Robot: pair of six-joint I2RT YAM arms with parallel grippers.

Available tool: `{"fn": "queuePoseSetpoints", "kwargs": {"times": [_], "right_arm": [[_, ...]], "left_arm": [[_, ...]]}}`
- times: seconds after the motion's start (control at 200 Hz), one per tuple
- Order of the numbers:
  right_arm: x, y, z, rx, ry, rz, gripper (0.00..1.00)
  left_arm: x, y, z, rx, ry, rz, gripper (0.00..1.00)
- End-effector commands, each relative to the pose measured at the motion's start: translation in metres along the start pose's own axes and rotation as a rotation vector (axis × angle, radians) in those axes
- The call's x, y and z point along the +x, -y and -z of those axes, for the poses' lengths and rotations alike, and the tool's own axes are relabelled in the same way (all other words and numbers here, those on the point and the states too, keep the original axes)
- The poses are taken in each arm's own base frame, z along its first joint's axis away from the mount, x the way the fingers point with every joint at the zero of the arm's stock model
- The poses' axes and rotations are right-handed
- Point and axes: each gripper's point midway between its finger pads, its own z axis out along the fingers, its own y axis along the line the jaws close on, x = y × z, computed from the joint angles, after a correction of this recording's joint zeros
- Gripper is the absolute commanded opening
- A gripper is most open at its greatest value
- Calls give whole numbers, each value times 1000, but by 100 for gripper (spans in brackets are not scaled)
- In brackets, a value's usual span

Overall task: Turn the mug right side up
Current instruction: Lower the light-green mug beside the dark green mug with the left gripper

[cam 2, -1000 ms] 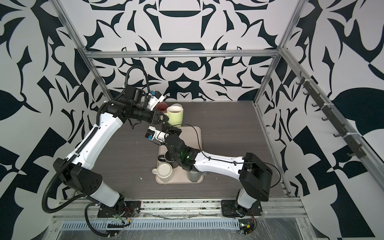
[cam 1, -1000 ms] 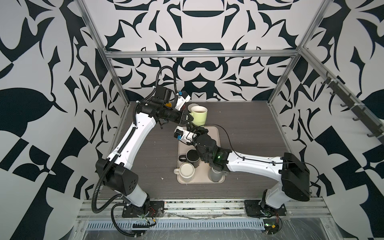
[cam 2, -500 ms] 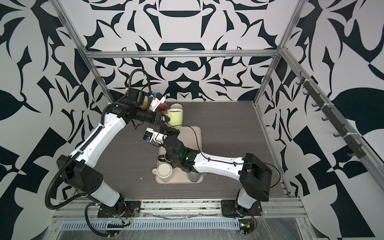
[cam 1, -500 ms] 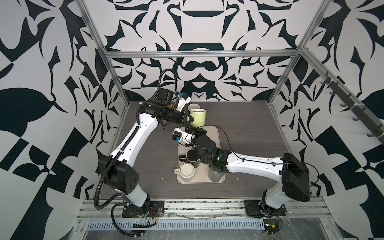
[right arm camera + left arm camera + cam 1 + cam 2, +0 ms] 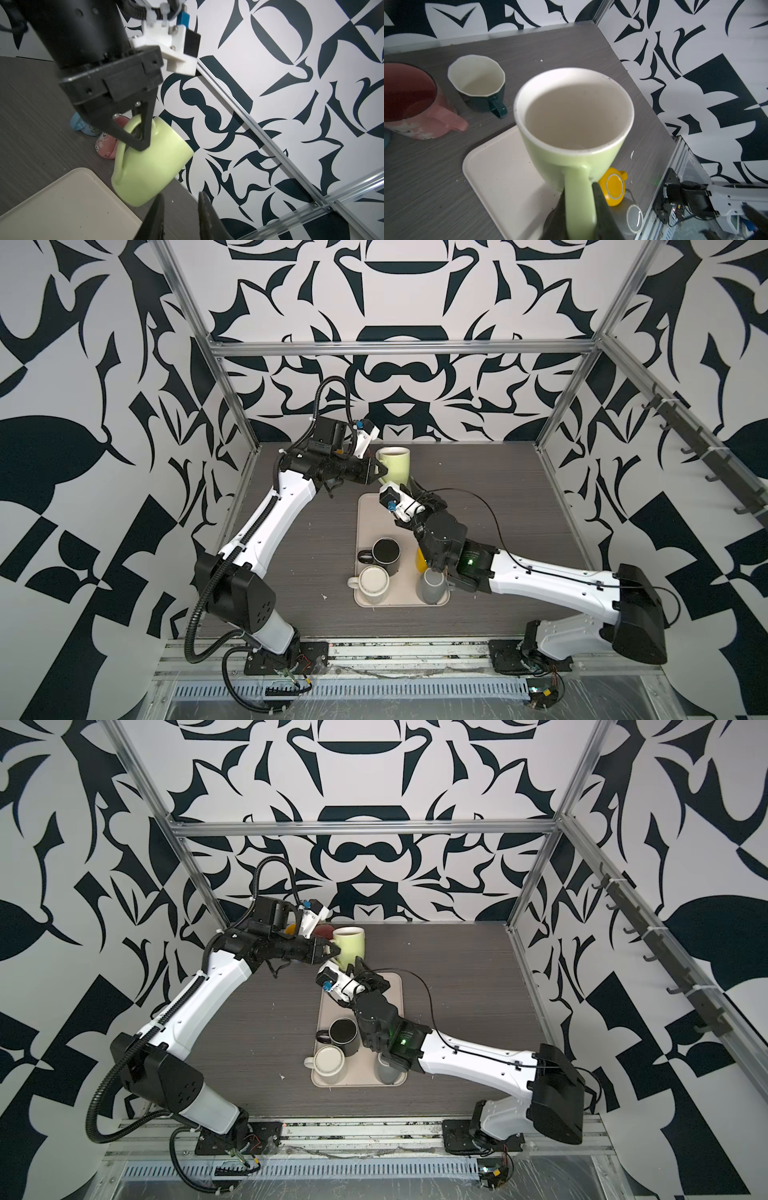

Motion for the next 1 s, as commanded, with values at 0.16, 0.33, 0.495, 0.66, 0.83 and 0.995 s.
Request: {"fn": "queuePoseSetpoints", "kwargs": {"times": [0.16, 0.33, 0.495, 0.66, 0.83, 0.995], "right_arm": [[48, 34, 10, -70, -240, -454, 34], [90, 41, 8, -191, -446, -763, 35], [108, 24, 8, -353, -572, -957, 35], [118, 20, 9, -372, -607, -1026, 34], [132, 38, 13, -312, -602, -1079, 33], [140, 54, 21, -278, -579, -1118, 33]], "left_arm": [[-43, 28, 6, 0, 225, -170, 0], [-41, 29, -26, -105, 255, -270, 0], [-45, 17, -64, -201, 304, -290, 0], [-45, 1, -112, -305, 324, -315, 0], [-47, -28, -149, -389, 377, -276, 0], [-53, -42, -176, -406, 414, -241, 0]]}}
